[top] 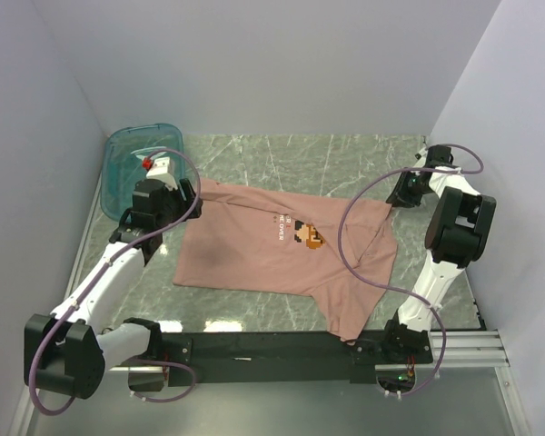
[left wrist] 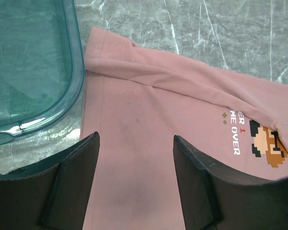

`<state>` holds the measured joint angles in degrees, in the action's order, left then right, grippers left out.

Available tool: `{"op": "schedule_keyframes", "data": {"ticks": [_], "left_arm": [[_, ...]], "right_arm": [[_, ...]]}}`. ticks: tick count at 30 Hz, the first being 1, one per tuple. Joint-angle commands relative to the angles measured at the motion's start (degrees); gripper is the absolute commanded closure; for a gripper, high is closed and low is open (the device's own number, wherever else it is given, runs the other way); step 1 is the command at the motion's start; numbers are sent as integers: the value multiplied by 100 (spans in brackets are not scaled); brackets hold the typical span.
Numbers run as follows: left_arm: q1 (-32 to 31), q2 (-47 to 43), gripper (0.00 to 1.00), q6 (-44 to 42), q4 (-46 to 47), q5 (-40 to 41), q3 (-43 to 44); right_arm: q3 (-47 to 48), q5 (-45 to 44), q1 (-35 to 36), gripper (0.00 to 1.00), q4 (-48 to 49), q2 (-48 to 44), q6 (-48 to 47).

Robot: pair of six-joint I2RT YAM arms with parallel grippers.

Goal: Fold and stack the t-shirts

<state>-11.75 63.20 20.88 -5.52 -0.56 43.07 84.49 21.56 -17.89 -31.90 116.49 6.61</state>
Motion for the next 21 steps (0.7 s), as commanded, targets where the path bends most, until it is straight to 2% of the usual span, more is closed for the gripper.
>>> {"op": "schedule_keyframes", "data": {"ticks": [1,3,7,10,21], "left_arm": [[32,-185,32,91,-2,38,17],[24,-185,32,100,7,38,17],[32,-194,32,100,-37,38,35],[24,-229,32,100,-54,38,35],[32,-54,33,135,24,38,52]], "right_arm": [[156,129,-13,71,-53,-65,77],[217,146,-22,77,-71,-47,42],[279,190,-39,97,-71,-56,7],[296,155,-83,100,78,-135,7],[1131,-178,-136,100,114,295,-160]]}}
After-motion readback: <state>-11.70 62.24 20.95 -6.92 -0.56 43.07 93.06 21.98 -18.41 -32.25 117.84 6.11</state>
